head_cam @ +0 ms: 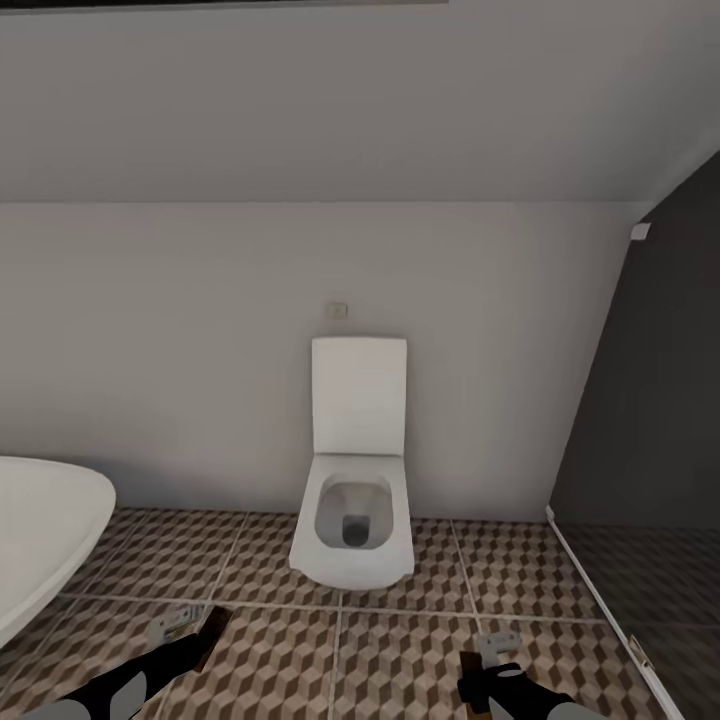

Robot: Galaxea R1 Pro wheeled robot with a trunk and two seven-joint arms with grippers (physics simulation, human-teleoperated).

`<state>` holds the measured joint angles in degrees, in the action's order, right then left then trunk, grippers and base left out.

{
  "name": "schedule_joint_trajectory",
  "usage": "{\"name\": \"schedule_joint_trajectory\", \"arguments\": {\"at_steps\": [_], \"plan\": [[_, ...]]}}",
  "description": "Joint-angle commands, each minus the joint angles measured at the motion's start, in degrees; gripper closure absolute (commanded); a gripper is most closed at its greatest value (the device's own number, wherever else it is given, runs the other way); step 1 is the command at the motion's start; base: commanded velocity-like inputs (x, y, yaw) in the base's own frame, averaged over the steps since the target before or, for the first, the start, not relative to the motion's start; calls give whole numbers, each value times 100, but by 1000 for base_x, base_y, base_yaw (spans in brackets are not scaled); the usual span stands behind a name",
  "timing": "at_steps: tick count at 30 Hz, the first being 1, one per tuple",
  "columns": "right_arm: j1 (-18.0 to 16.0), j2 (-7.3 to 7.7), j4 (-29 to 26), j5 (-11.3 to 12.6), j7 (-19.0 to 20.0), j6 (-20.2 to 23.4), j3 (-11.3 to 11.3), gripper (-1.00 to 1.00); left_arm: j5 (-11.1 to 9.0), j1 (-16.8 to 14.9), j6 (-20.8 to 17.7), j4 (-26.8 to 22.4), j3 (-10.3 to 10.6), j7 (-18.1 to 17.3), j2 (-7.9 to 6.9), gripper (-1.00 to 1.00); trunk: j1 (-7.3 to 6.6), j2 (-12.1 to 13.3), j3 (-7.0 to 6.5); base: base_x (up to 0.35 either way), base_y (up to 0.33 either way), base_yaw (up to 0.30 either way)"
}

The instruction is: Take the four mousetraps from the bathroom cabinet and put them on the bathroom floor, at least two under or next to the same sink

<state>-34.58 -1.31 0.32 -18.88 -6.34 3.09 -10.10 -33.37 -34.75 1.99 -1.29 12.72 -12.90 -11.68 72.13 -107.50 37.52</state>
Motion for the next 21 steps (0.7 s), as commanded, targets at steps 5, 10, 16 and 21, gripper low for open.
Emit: {"name": "schedule_joint_trajectory", "arguments": {"at_steps": [5,10,16,21], "plan": [[-5,-1,3,-46,-15,11,-45,100,-47,-5,21,10,47,-20,-7,100,110,-205,96,0,0,0],[-5,-1,3,-46,-10,8,-45,100,-47,-3,21,11,49,-20,-3,100,220,-405,186,0,0,0],[-5,-1,2,-46,-8,8,-45,100,-47,-5,19,13,48,-20,-6,100,351,-646,293,0,0,0],[-5,-3,3,-46,-7,12,-45,100,-47,-5,20,14,47,-20,-9,100,461,-846,383,0,0,0]]}}
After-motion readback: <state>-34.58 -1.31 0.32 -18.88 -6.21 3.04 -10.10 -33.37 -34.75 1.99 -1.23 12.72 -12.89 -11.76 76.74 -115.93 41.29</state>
